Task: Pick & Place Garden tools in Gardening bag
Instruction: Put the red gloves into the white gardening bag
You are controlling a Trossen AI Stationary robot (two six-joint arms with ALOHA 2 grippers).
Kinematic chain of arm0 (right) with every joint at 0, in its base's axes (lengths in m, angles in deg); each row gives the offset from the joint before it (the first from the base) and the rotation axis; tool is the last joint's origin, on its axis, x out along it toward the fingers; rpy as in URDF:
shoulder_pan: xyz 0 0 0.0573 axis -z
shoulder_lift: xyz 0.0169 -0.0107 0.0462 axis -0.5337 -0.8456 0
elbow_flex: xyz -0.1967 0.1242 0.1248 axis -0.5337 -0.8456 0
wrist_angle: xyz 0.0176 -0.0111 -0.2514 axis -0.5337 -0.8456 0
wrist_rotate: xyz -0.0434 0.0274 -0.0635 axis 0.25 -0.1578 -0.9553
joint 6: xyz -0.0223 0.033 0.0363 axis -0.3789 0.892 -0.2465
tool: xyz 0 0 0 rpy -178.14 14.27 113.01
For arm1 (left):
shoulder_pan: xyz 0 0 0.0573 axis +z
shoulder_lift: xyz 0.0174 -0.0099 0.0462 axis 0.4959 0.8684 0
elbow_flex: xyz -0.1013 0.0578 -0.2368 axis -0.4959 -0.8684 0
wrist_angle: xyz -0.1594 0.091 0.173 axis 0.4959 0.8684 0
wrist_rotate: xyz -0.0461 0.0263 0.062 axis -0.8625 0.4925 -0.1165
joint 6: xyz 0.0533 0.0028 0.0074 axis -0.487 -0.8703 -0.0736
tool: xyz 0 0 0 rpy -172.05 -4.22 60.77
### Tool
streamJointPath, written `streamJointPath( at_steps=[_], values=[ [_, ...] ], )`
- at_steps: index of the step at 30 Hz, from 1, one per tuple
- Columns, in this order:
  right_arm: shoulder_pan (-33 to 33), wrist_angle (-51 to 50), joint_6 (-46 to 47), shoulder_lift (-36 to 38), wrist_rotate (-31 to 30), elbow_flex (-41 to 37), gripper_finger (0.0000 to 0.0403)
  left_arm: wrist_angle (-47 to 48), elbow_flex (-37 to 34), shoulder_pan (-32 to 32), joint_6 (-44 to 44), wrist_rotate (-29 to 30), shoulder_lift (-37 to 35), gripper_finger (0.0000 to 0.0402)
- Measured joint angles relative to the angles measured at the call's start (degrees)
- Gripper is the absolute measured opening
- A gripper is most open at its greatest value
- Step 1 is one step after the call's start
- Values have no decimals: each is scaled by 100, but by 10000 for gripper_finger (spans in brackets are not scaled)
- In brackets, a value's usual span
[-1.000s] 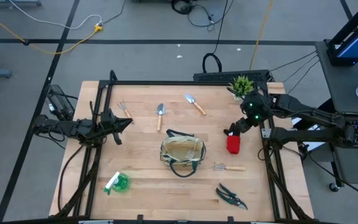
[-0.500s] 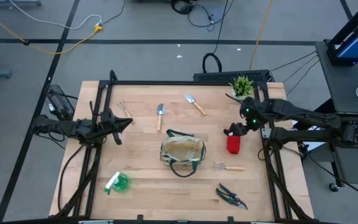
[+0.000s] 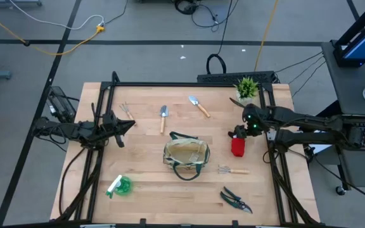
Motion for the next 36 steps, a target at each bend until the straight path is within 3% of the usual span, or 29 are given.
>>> streamJointPath(
  at_steps=[9, 19, 23, 36],
  values=[
    [2, 1446, 570, 2, -28, -822, 284, 0, 0, -1, -281, 9, 0, 24],
    [2, 1797, 1249, 19, -43, -1735, 268, -1, 0, -2, -263, 12, 0, 24],
    [2, 1763, 1260, 17, -150, -1808, 226, 0, 0, -2, -262, 40, 2, 24],
    [2, 2152, 1181, 135, -286, -1794, 32, 0, 0, 0, -228, 49, 1, 24]
  ],
)
